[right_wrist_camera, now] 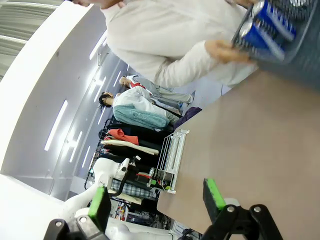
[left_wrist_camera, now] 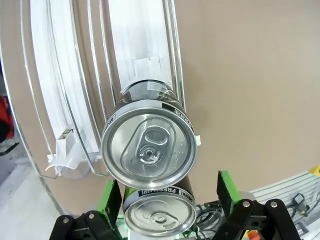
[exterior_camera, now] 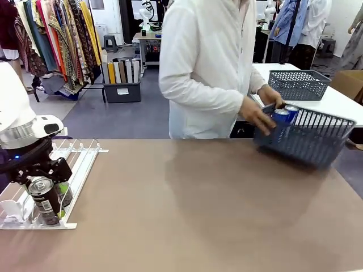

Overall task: Retrieve and store the cans from the dispenser.
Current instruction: Pick up one can from the Automatic Can Dispenser and place it in the middle of the table.

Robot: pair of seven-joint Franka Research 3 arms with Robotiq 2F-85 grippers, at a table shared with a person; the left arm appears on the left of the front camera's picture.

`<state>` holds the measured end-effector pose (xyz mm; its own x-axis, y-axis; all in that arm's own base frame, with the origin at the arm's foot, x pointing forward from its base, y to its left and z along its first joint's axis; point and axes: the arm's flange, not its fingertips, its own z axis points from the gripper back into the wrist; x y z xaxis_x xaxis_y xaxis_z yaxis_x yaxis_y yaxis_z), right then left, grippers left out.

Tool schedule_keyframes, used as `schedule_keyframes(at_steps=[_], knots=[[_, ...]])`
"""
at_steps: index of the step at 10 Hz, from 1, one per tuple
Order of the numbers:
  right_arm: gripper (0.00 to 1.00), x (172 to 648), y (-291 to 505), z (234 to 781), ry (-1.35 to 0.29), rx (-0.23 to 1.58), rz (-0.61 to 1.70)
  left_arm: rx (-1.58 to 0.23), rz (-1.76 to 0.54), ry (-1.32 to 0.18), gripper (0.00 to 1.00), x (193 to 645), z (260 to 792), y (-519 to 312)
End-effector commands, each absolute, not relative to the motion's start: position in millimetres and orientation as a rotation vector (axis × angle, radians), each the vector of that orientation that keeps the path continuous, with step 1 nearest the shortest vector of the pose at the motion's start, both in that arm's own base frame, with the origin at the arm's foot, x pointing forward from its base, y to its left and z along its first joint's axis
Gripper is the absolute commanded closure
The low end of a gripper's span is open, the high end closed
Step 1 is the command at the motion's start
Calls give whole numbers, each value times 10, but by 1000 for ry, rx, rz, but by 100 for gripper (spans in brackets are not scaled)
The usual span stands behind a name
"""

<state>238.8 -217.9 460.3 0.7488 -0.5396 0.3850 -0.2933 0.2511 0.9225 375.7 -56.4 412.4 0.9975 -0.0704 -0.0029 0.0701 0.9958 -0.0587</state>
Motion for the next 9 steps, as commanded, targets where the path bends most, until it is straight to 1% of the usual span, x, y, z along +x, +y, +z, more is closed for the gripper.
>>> schedule_keyframes(at_steps=[1,2,3,6,9], knots=[[0,2421,-2173,4642,-795,1357,-185,-65,-48,15,0,3772,4161,-567],[0,2421,-2173,4642,-795,1357,-185,-36,-49,22,60,3776,4166,-572],[0,2421,-2173,4642,-795,1357,-185,-44,-58,26,100,3774,4183,-574],[0,2421,-2173,4642,-795,1357,-185,-20,-31,41,100,3732,4229,-551],[0,2421,-2173,4642,-795,1357,-185,-14,0,-8,100,3696,4345,-507]])
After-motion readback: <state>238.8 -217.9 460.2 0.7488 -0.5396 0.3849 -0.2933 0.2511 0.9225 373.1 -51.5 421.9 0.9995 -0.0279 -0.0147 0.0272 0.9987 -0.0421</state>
